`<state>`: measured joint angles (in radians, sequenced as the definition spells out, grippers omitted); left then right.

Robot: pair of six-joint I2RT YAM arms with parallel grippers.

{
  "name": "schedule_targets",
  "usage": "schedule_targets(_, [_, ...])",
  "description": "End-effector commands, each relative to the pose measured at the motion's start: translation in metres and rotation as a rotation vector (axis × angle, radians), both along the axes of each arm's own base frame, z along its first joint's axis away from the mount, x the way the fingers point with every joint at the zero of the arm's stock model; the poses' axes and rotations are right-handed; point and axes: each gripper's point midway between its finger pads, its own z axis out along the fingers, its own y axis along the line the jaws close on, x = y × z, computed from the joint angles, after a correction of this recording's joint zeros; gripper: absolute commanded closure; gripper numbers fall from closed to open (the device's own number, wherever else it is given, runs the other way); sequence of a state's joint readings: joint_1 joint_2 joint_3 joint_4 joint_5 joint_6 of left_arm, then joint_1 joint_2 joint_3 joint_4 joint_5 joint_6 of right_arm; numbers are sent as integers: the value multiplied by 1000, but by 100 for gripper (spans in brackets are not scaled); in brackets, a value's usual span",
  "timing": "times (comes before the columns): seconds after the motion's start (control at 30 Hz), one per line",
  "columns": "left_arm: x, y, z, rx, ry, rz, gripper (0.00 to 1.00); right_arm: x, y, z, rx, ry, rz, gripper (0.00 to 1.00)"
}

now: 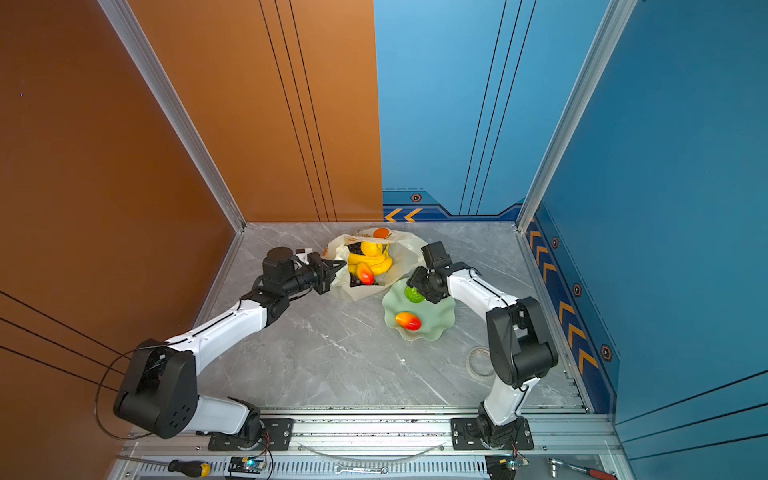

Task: Place the fruits into the plastic bag
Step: 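Lift the green melon with the right gripper and carry it toward the bag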

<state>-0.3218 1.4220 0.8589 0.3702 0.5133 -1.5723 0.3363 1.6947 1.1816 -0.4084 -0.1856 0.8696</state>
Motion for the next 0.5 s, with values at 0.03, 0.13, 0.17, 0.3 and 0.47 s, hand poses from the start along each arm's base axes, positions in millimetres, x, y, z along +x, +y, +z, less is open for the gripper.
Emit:
schedule_targets(0.03, [2,-5,16,-11,-42,-12,100,-13,-12,21,54,-14,-28,39])
schedule_targets(0.13, [1,-7,16,-10,-43,-16,100,-21,-16,35,95,-32,-35,39])
schedule_targets(0.17, [1,-8,17,-10,-47,-18,100,-25,-17,41,109,-40,-37,39])
schedule_targets(0.3, [-1,-10,17,-9,-48,-22,100,-41,-16,59,168,-67,-27,39])
schedule_targets(0.47, [-4,-12,17,-9,-50,-30,100,-65,-5,82,224,-111,-3,39])
